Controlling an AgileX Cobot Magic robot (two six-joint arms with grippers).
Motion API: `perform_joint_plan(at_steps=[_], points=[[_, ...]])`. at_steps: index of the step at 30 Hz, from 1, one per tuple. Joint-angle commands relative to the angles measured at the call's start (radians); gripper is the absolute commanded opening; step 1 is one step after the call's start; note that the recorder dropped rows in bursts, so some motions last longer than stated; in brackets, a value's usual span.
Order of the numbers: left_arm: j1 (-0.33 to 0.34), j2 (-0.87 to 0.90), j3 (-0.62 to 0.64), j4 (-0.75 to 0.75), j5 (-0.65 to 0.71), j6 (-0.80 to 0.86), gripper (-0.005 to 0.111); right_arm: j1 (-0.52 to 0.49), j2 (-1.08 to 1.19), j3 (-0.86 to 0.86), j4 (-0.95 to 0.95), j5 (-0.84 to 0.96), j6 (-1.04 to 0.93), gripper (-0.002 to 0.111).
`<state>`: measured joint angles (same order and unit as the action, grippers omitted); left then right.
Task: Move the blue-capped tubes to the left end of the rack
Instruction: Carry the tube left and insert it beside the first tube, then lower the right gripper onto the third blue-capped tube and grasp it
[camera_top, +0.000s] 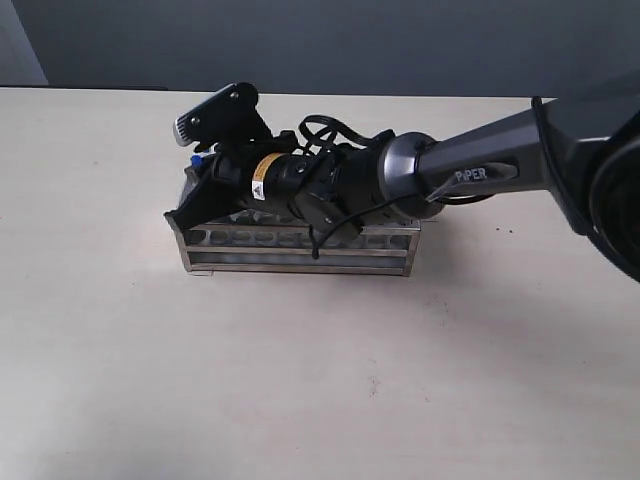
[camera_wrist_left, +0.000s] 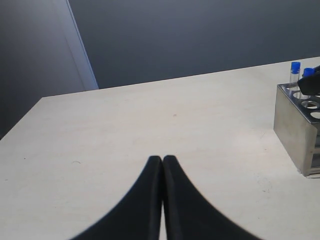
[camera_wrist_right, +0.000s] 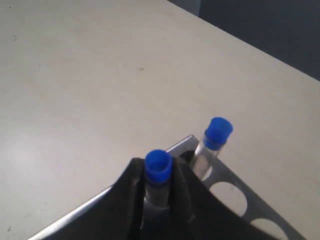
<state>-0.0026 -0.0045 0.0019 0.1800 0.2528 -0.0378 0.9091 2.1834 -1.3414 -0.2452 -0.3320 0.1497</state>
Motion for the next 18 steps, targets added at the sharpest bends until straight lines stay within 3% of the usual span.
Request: perform_joint_plan(at_steps=[1,2,7,11,14,18], points=[[-0.007,0.004,-0.002,-0.002,-0.013,-0.003,0.000,-0.002,-0.001,-0.002,-0.008,0.009,0.002,0.033],[-0.007,0.004,-0.002,-0.002,-0.013,-0.003,0.000,-0.002,-0.003,-0.002,-0.008,0.009,0.004,0.038],[-0.007,0.004,-0.002,-0.002,-0.013,-0.003,0.000,-0.002,-0.092,-0.002,0.040,0.011,-0.021,0.038],[-0.007,0.004,-0.002,-0.002,-0.013,-0.003,0.000,-0.002,-0.310,0.020,0.164,0.079,-0.248,0.038],[-0.007,0.004,-0.002,-0.002,-0.013,-0.003,0.000,-0.052,-0.442,0.177,0.284,0.026,-0.341,0.038],[-0.007,0.004,-0.002,-0.002,-0.013,-0.003,0.000,-0.167,-0.551,0.517,0.360,-0.303,-0.343,0.038]])
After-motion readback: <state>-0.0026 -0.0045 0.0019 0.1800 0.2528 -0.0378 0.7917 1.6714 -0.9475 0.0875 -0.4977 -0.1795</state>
